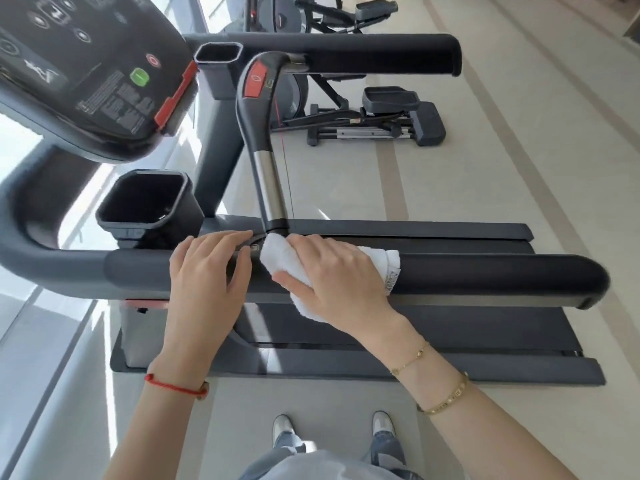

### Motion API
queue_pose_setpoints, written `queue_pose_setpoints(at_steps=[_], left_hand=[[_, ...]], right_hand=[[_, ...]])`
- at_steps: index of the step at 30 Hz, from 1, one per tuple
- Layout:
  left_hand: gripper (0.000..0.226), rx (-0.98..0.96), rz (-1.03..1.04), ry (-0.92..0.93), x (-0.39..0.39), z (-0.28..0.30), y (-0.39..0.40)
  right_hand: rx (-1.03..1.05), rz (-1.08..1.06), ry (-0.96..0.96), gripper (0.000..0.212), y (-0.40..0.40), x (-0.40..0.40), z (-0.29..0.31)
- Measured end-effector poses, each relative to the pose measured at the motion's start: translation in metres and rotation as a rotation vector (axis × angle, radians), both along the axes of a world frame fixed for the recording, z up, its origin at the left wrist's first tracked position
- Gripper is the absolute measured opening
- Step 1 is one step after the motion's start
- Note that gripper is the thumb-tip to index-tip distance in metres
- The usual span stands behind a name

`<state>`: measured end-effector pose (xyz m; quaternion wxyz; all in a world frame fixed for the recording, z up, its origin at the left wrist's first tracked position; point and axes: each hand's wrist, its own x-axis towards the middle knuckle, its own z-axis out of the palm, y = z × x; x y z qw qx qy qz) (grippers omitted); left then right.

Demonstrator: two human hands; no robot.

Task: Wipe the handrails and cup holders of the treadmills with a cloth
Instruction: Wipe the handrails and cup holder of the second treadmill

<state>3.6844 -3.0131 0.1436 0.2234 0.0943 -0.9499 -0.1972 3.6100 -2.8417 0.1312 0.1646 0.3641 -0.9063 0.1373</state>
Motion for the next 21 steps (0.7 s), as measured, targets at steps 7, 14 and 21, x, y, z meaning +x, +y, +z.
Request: queue_pose_setpoints(at_steps=[7, 14, 21], left_hand=[[0.020, -0.035, -0.047, -0.013, 0.008, -0.014, -0.066], [0.022, -0.033, -0.151, -0.030, 0.008, -0.014, -0.086], [0.027, -0.027, -0.191, 0.011, 0.007, -0.015, -0.089]], right_hand=[[-0.054, 0.061, 0.010, 0.047, -0.010, 0.013, -0.004], [-0.110, -0.143, 0.030, 0.047, -0.069, 0.019, -0.002], [-0.208, -0.087, 0.162, 0.037, -0.059, 0.025, -0.019]])
